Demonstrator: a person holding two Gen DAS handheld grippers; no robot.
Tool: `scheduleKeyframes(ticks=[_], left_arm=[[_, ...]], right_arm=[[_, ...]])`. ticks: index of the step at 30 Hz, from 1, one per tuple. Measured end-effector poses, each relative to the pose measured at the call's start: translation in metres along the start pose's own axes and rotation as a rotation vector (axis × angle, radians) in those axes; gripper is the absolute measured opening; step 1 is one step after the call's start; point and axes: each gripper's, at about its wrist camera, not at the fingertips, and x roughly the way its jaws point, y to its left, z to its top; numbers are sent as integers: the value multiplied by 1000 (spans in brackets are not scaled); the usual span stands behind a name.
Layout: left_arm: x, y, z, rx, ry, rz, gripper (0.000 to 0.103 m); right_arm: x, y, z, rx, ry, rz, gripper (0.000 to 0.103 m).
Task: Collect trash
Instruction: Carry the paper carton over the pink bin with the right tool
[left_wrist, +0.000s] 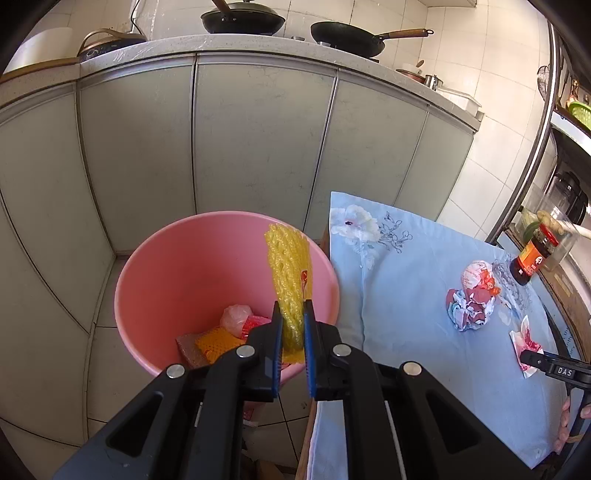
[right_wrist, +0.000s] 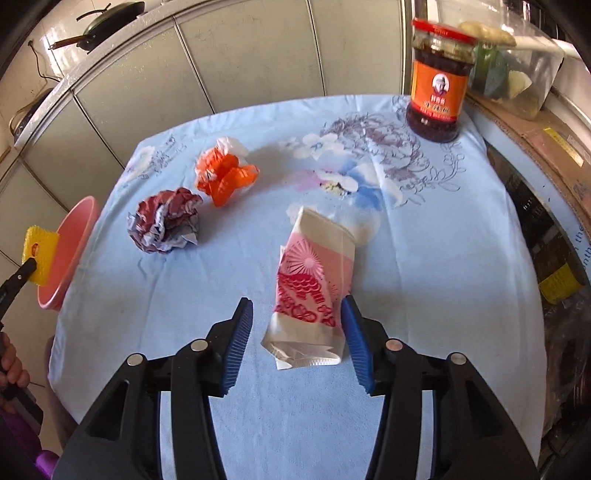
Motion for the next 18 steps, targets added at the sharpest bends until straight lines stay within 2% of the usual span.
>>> scheduleKeyframes(ticks=[2, 6, 9, 12, 16, 18], left_arm=[[0, 2, -1, -3, 1, 3, 9], [1, 5, -1, -14, 2, 5, 9], [3, 7, -1, -22, -2, 4, 9], [2, 9, -1, -29, -8, 9, 9], [2, 15, 1, -42, -18, 27, 9], [2, 19, 2, -49, -23, 35, 9]], right_arm=[[1, -4, -3, 17, -1, -3, 50], [-9, -4, -5, 2, -38, -6, 36], [-27, 2, -1, -17, -96, 22, 34], [-45, 20, 9, -63, -162, 70, 34], [-64, 67, 27, -166, -241, 161, 34], [-66, 91, 34, -213, -248, 205, 34]])
